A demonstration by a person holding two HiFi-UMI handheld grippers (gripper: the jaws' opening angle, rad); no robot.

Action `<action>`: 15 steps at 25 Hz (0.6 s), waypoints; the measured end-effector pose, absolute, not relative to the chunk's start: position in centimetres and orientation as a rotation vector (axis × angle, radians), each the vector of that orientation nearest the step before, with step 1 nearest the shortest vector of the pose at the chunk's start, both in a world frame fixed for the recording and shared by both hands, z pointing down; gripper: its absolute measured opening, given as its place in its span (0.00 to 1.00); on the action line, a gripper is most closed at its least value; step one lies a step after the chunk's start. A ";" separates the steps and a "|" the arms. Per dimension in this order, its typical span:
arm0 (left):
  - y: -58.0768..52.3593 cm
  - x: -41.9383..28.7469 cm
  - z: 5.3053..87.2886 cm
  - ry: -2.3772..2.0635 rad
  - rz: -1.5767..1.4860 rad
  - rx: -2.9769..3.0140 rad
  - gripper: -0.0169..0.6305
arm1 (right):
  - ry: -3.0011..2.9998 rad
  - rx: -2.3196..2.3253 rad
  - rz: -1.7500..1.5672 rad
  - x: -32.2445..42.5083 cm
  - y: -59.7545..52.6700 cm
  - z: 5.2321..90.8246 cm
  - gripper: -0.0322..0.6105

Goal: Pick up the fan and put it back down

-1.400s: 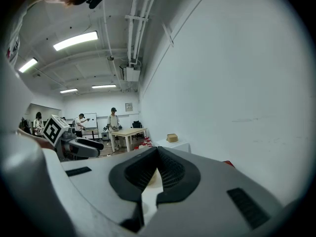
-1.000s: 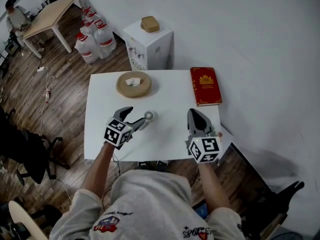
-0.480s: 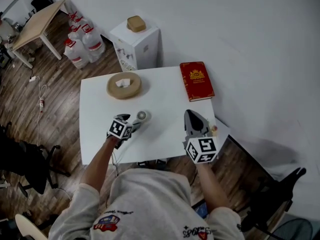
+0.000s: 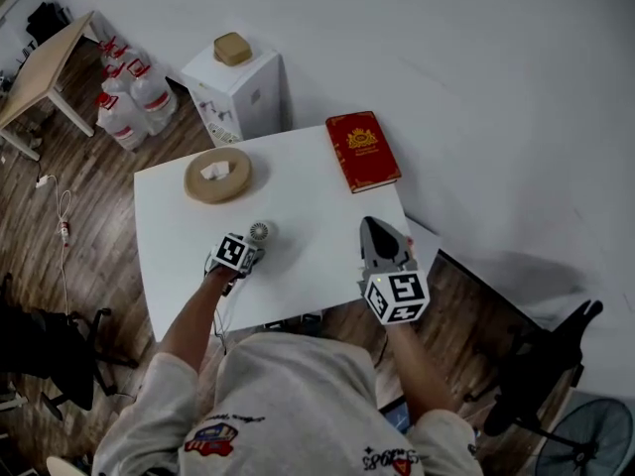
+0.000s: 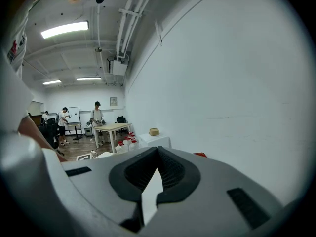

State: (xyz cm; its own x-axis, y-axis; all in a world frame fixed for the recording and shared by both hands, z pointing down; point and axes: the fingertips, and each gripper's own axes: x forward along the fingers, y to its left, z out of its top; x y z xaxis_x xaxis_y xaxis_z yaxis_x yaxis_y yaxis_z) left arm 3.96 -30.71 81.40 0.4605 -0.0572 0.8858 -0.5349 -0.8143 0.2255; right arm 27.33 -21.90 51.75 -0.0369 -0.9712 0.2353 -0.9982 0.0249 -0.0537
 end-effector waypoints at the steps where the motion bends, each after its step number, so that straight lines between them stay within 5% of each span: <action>1: -30.7 4.1 81.7 -0.492 1.344 2.231 0.51 | -2.139 2.093 0.310 27.6 -21.7 51.7 0.04; 11: -27.0 4.4 84.4 -0.384 1.560 1.994 0.50 | -2.035 2.180 0.310 31.0 -18.9 51.7 0.04; 15: -27.2 4.7 84.7 -0.360 1.571 2.019 0.40 | -2.008 2.207 0.318 31.7 -17.7 52.1 0.04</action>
